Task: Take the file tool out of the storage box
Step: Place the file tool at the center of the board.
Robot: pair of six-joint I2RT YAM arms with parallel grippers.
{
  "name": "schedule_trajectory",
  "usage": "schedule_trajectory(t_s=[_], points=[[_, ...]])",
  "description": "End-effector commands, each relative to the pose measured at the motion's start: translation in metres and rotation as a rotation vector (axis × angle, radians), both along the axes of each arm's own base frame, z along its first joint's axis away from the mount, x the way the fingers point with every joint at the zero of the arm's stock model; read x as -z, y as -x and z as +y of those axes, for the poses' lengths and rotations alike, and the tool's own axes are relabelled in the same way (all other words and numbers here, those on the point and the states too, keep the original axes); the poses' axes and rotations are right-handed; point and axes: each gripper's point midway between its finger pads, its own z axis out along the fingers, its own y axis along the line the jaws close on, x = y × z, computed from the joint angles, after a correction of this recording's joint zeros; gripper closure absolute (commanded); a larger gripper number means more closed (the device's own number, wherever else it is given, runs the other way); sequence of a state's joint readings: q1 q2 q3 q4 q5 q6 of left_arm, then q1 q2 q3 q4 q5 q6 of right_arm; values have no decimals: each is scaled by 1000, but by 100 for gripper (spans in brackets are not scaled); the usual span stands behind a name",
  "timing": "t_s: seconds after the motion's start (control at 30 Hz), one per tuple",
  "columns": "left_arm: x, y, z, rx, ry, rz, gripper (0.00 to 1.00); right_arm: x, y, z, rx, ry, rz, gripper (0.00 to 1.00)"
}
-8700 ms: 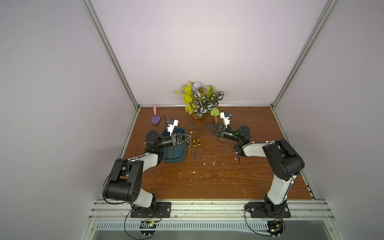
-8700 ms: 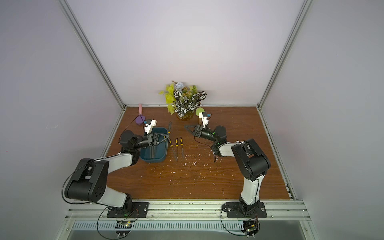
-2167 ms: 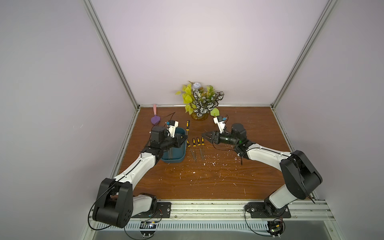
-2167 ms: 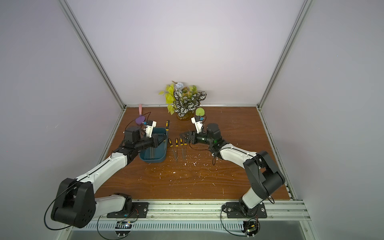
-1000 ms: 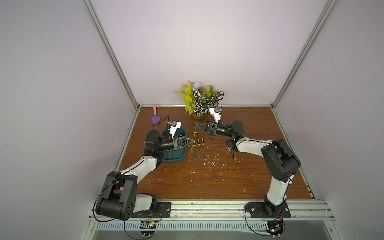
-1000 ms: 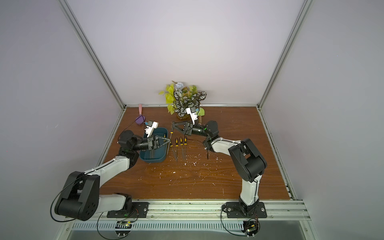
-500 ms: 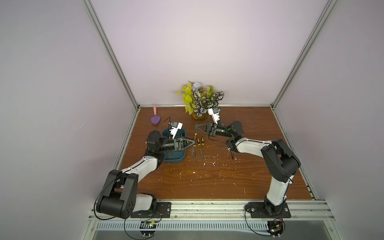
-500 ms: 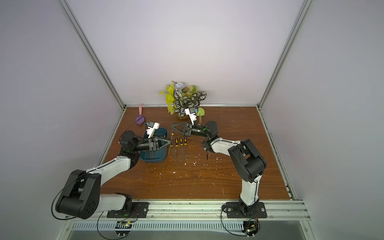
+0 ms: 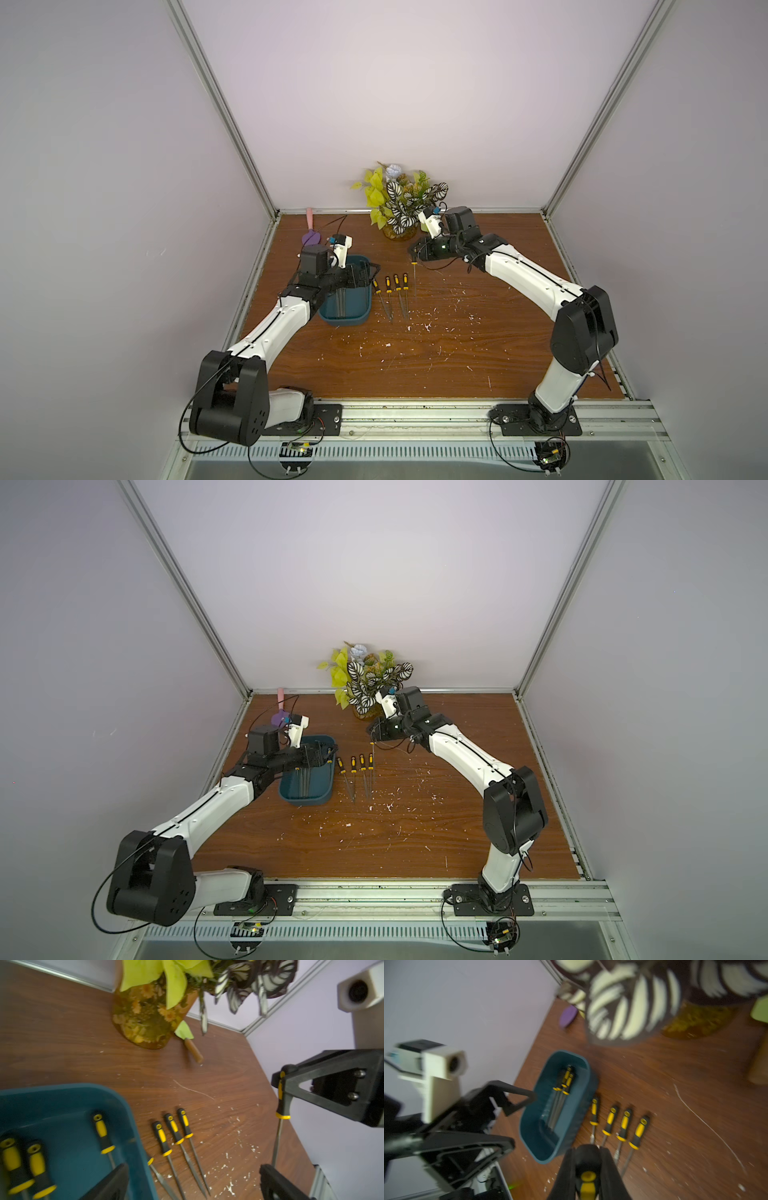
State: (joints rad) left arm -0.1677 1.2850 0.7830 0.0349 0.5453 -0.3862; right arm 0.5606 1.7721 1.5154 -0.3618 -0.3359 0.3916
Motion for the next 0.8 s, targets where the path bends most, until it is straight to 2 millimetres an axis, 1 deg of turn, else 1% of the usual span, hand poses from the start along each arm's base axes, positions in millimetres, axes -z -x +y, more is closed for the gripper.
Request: schedule_trajectory(t_s=[0.0, 0.1, 0.3, 0.47, 0.63, 0.77], points=[[20, 0, 29, -117, -182, 34, 0, 76, 22, -46, 62, 333, 176, 100], [30, 1, 37, -148, -229, 70, 0, 92, 16, -44, 110, 368, 202, 100], [47, 9, 49, -179, -297, 128, 0, 105, -8, -35, 180, 371, 190, 100], [62, 15, 61, -219, -353, 178, 0, 127, -18, -25, 187, 369, 225, 100], [69, 19, 67, -239, -381, 202, 0, 132, -25, -14, 188, 344, 233, 100], [76, 21, 66, -233, -379, 219, 0, 140, -28, -8, 182, 336, 254, 100]])
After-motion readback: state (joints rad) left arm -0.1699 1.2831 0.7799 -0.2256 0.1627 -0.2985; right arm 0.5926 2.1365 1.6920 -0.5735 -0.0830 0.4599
